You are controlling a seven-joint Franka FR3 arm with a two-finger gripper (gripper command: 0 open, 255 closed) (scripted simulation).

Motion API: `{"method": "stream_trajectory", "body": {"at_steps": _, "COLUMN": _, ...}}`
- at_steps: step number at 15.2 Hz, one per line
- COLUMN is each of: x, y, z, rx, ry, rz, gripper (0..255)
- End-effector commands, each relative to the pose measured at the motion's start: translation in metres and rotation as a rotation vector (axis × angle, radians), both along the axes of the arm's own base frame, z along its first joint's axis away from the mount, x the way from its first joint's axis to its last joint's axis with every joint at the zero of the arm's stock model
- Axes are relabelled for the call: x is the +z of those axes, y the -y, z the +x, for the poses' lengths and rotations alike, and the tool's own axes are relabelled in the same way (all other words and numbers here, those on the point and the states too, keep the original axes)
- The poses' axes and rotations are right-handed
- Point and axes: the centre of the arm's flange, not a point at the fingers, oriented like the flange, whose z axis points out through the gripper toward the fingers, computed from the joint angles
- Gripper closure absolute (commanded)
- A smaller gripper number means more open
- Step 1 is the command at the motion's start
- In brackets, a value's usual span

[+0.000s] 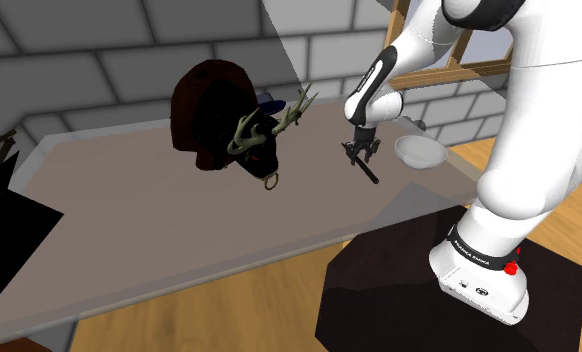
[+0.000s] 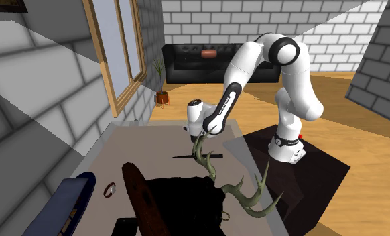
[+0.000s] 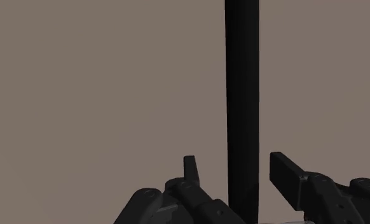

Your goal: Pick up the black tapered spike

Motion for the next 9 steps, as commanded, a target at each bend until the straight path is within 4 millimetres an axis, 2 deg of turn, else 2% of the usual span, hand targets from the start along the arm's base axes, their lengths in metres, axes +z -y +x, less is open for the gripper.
{"method": "stream_trajectory", "body": {"at_steps": 1, "x": 0.001, "y": -0.005, "z": 0.001, "rx": 0.009, "ry": -0.003, "rz": 0.002, "gripper": 255}}
{"method": "stream_trajectory", "body": {"at_steps": 9, "x": 0.044, "y": -0.005, "z": 0.001, "rx": 0.009, "ry": -0.003, "rz": 0.002, "gripper": 255}}
